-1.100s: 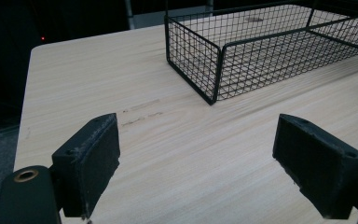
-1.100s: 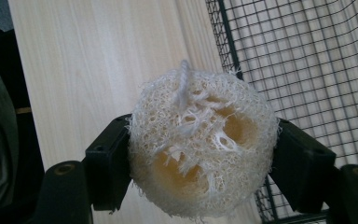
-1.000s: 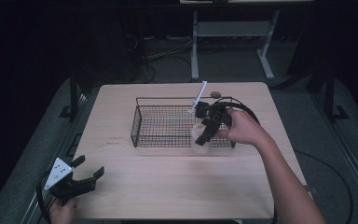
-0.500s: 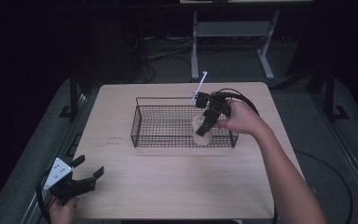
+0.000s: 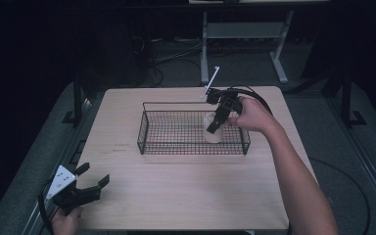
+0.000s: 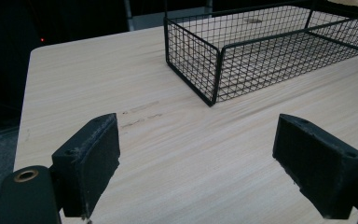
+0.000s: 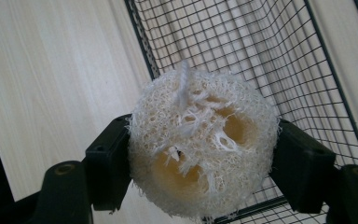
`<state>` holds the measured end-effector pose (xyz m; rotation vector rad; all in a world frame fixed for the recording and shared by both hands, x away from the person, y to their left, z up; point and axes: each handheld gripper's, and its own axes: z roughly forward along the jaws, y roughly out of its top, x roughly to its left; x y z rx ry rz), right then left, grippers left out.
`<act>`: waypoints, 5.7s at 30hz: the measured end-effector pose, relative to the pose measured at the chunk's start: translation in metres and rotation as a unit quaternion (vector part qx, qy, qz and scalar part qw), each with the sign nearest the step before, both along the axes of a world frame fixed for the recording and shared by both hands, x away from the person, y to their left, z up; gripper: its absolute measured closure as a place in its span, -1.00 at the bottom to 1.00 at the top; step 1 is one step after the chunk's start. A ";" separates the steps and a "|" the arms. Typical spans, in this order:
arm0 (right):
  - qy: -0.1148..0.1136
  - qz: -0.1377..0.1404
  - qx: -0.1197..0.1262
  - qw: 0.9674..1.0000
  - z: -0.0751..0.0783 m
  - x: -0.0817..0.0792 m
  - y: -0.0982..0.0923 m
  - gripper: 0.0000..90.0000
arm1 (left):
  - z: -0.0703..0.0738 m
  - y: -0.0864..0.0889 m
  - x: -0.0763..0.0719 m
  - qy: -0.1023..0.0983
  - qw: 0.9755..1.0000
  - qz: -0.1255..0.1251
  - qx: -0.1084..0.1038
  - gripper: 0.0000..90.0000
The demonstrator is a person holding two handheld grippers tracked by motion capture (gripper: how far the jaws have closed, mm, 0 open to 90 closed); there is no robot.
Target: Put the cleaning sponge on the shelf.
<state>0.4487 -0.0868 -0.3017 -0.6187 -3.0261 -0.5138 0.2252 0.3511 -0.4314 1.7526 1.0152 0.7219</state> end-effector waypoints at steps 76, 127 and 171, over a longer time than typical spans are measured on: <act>0.041 -0.087 -0.004 0.995 -0.092 0.044 -0.017 -0.38 | -0.001 -0.003 0.000 0.002 1.000 -0.006 0.005 -0.69; 0.029 -0.093 0.028 0.995 -0.076 0.037 -0.026 -0.55 | -0.001 -0.002 0.000 0.004 1.000 -0.001 0.005 -0.69; -0.008 -0.087 0.019 0.996 -0.038 0.002 -0.053 -0.54 | -0.002 -0.005 0.000 0.005 1.000 -0.006 0.013 -0.69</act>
